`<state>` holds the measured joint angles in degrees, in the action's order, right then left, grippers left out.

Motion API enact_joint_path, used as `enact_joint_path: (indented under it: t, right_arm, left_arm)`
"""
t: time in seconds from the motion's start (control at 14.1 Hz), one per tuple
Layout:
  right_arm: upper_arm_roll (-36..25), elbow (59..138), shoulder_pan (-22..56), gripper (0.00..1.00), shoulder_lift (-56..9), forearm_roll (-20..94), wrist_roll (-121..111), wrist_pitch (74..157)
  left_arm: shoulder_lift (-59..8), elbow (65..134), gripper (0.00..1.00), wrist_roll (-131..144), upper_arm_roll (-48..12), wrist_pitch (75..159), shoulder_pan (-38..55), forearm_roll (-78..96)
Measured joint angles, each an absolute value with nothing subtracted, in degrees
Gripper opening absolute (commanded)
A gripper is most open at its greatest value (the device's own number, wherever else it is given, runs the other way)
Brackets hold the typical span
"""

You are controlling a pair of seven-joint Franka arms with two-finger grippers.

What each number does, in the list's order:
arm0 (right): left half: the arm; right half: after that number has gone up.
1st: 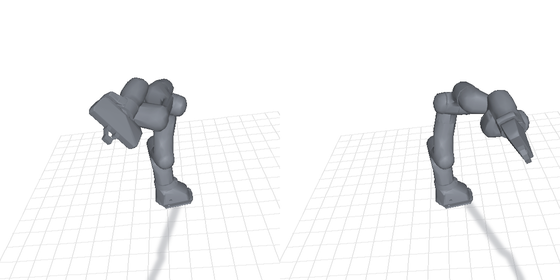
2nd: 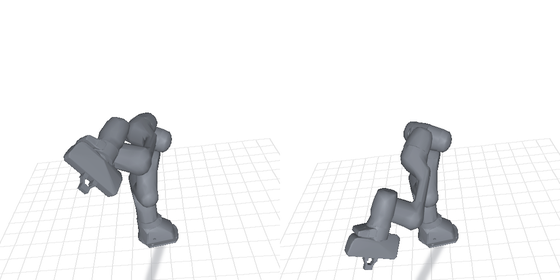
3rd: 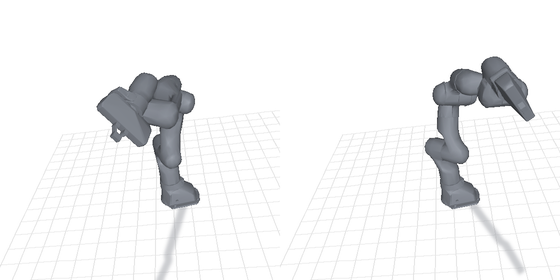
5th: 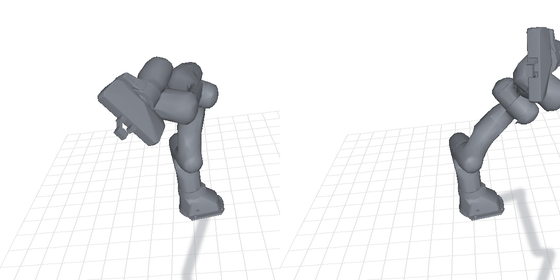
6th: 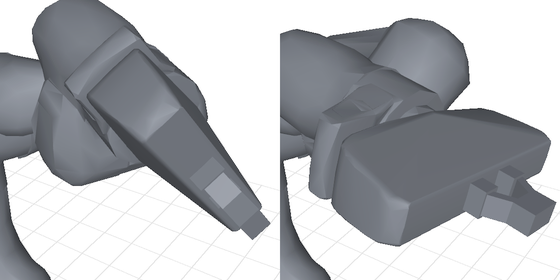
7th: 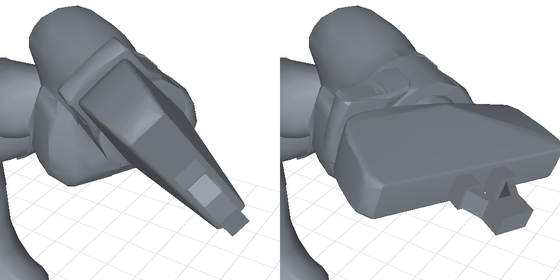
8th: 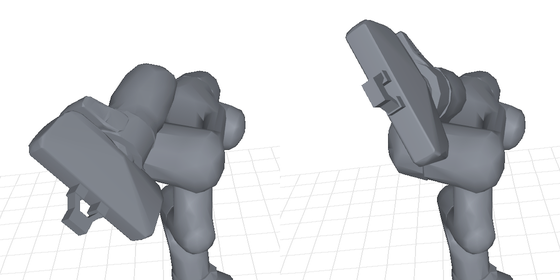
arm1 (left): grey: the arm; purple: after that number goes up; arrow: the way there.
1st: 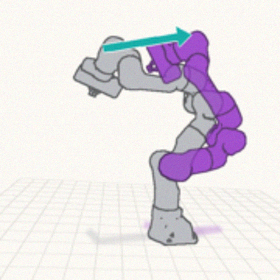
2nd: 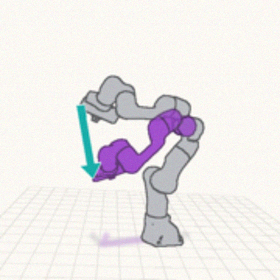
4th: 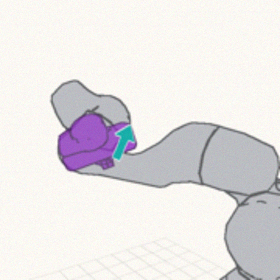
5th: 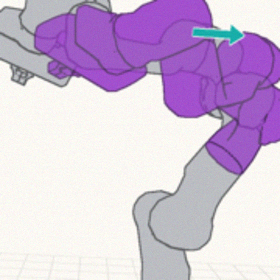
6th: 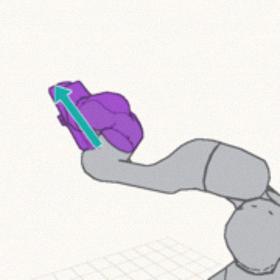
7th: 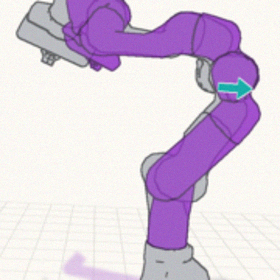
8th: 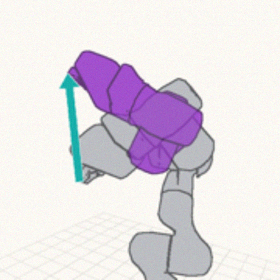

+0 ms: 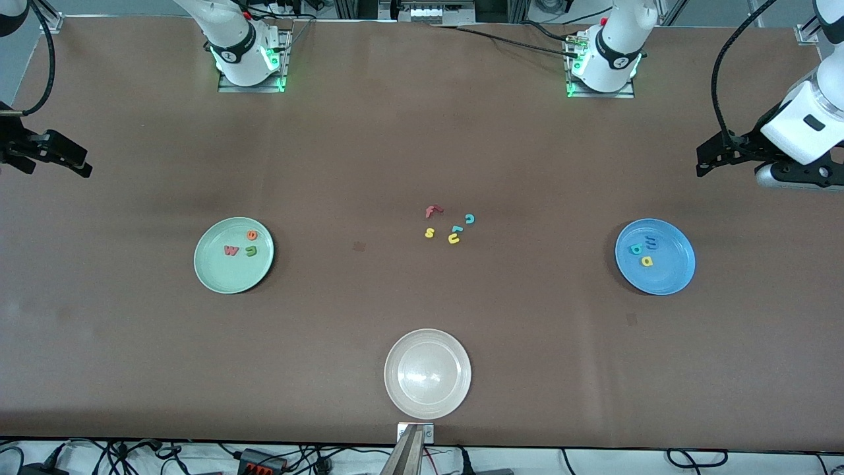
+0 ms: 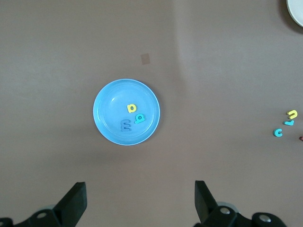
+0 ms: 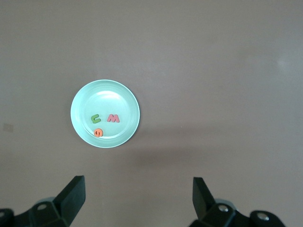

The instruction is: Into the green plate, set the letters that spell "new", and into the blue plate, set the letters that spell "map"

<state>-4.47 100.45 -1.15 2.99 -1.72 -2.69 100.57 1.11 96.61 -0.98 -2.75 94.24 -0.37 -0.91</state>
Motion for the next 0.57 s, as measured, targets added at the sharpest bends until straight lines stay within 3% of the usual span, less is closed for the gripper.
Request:
enact_joint_path:
  t: [0.57]
  right_arm:
    - [-4.05, 100.45, -1.13, 1.0, 2.89, -1.72, -2.71, 100.76]
  left_arm:
    - [1.11, 96.61, 1.0, -0.98, -2.75, 94.24, -0.37, -0.91]
